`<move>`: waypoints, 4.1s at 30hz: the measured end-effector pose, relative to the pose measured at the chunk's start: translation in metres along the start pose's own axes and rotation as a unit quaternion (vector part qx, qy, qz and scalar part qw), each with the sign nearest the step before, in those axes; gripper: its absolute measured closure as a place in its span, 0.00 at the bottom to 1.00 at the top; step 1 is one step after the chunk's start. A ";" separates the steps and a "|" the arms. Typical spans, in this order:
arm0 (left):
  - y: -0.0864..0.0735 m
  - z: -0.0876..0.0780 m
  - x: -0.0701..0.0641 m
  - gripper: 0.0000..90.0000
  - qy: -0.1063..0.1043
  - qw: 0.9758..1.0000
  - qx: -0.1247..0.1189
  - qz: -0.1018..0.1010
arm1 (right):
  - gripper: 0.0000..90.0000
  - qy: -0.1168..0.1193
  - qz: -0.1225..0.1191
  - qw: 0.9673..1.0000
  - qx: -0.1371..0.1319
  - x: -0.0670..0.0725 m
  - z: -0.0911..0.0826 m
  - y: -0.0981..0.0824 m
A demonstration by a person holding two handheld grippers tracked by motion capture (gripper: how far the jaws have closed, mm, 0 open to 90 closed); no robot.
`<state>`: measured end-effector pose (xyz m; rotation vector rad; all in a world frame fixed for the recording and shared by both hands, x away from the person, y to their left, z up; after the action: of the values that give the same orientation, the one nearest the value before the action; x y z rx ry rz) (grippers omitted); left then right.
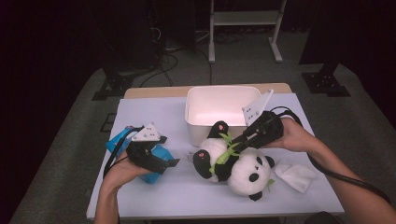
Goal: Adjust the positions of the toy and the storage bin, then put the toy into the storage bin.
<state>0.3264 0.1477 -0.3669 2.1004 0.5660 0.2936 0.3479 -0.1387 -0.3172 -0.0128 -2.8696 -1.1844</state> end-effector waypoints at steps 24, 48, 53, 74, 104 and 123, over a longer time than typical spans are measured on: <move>-0.005 -0.006 0.011 0.10 0.005 1.000 -0.005 -0.016 | 0.86 -0.018 -0.024 1.000 0.006 -0.007 -0.043 0.045; -0.008 -0.006 0.022 0.10 0.008 1.000 -0.005 -0.027 | 0.86 -0.054 -0.018 0.998 0.004 -0.044 -0.095 0.081; -0.010 -0.007 0.024 0.10 0.008 0.999 -0.006 -0.032 | 0.86 -0.064 -0.013 0.998 0.006 -0.057 -0.103 0.086; -0.013 -0.012 0.027 0.10 0.015 0.999 -0.011 -0.040 | 0.86 -0.102 -0.002 0.994 0.037 -0.110 -0.096 0.099; -0.015 -0.013 0.028 0.10 0.012 0.999 -0.012 -0.042 | 0.86 -0.082 0.030 0.995 0.038 -0.159 -0.063 0.089; -0.014 -0.009 0.030 0.10 0.010 0.999 -0.007 -0.043 | 0.85 -0.072 0.045 0.996 0.031 -0.177 -0.052 0.079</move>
<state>0.3448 0.1767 -0.3739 2.0560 0.6619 0.2679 0.5282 -0.1180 -0.2316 -0.2328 -2.9908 -1.1216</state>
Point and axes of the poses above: each handheld gripper's, and its own axes: z roughly forward along the jaws, y roughly out of its top, x roughly to its left, the point moved 5 cm from there along z, roughly forward along the jaws, and after that the axes turned 5 degrees about -x, right-handed, at the moved point
